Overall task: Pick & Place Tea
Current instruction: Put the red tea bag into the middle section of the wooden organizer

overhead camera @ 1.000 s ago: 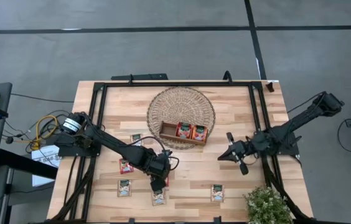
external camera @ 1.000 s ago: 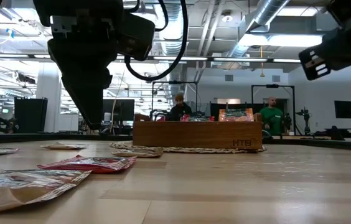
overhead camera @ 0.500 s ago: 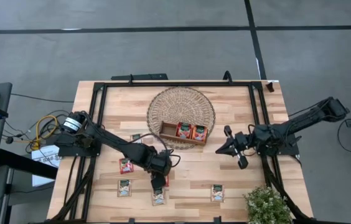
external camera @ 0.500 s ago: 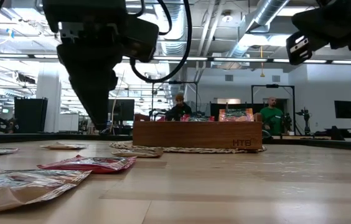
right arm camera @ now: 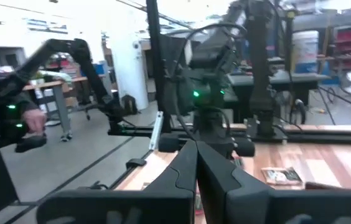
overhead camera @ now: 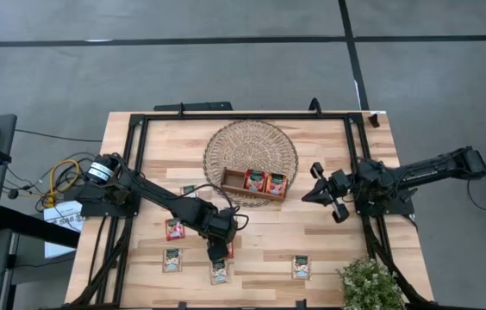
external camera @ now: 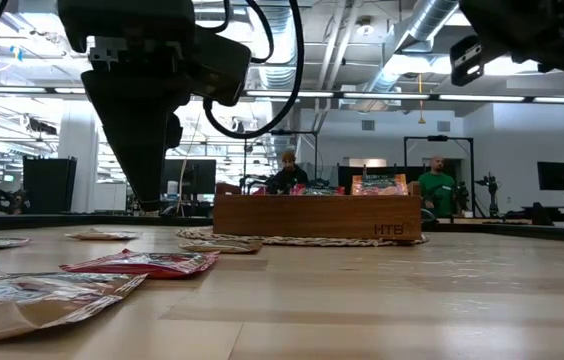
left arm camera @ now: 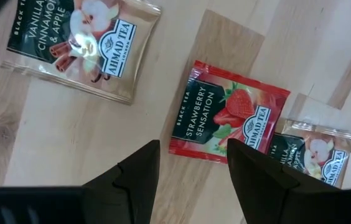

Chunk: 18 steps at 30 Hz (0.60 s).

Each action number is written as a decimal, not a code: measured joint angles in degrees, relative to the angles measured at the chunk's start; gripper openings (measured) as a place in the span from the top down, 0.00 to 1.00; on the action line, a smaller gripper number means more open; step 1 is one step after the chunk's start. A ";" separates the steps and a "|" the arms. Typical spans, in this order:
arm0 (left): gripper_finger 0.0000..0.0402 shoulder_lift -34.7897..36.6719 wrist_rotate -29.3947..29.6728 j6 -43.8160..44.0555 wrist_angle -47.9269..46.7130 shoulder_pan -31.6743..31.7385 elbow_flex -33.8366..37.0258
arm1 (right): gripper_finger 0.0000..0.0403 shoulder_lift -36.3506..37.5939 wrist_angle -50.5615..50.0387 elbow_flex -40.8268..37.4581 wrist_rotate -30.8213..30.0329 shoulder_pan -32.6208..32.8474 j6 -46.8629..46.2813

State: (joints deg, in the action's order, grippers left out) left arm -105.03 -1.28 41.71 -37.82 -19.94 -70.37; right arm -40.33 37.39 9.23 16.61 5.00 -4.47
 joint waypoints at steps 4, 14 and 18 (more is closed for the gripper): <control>0.55 0.00 0.00 -0.09 -0.02 -0.02 0.00 | 1.00 1.67 0.23 0.00 4.57 -3.77 -0.03; 0.55 -5.59 -5.78 0.09 1.60 0.10 -0.13 | 1.00 4.04 -1.33 0.00 11.98 -9.03 -1.84; 0.55 -5.60 -2.98 3.33 0.55 0.79 -0.33 | 1.00 4.03 -1.65 0.00 12.52 -9.03 -2.62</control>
State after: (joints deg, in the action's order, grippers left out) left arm -110.63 -4.26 45.04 -37.28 -19.15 -70.70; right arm -36.29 35.74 9.23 29.12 -4.03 -7.09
